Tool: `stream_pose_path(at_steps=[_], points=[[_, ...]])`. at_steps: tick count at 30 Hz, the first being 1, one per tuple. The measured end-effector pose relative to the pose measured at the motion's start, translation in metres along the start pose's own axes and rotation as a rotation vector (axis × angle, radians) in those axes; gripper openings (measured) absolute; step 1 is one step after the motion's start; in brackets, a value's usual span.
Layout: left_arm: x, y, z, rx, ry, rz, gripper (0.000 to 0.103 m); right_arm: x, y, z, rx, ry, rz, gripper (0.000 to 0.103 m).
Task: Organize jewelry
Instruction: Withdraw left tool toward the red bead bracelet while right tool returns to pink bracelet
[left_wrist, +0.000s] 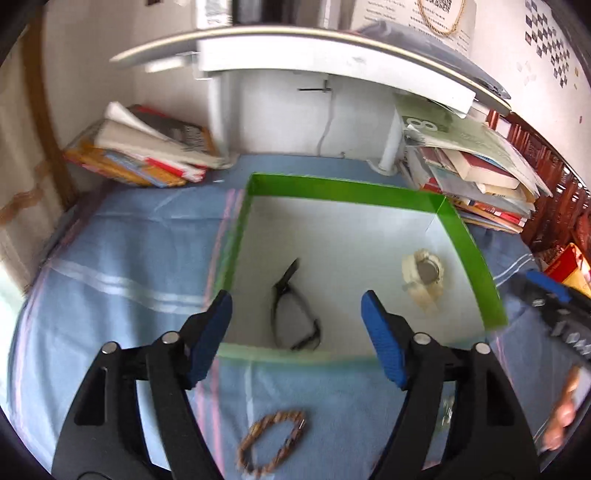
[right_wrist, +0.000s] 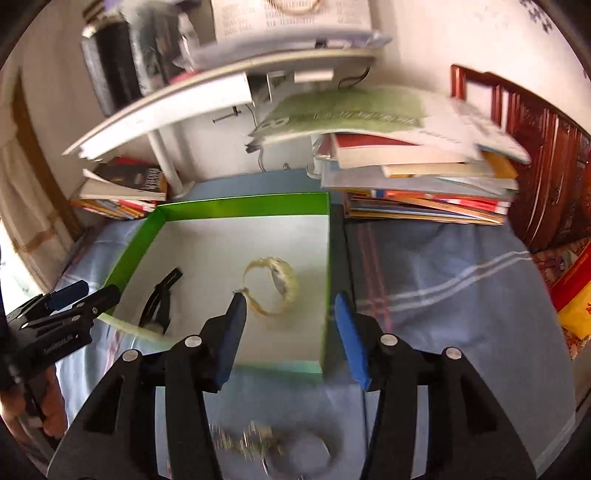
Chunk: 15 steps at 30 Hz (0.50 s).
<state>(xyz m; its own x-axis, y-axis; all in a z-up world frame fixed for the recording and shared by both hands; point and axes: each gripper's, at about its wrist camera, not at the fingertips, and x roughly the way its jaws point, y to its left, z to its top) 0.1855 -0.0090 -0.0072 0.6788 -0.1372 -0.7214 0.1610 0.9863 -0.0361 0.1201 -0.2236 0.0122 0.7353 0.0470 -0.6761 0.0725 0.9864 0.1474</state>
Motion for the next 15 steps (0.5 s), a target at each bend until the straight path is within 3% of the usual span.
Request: stream_pose_path(at_steps=[4,7,10,15], points=[[-0.023,0.008,-0.034,-0.003,0.002,0.065,0.075,-0.023,-0.007,-0.033,-0.012,0.014,0.009,0.05],[-0.031,0.016,-0.062,-0.025,0.034,0.09,0.075,-0.022,-0.01,-0.059,-0.022,0.065,-0.011,0.05],[-0.036,0.025,-0.089,-0.057,0.069,0.106,0.076,-0.023,-0.01,-0.086,-0.014,0.123,0.023,0.05],[-0.034,0.026,-0.115,-0.059,0.117,0.112,0.077,-0.019,0.023,-0.124,-0.137,0.204,0.06,0.048]])
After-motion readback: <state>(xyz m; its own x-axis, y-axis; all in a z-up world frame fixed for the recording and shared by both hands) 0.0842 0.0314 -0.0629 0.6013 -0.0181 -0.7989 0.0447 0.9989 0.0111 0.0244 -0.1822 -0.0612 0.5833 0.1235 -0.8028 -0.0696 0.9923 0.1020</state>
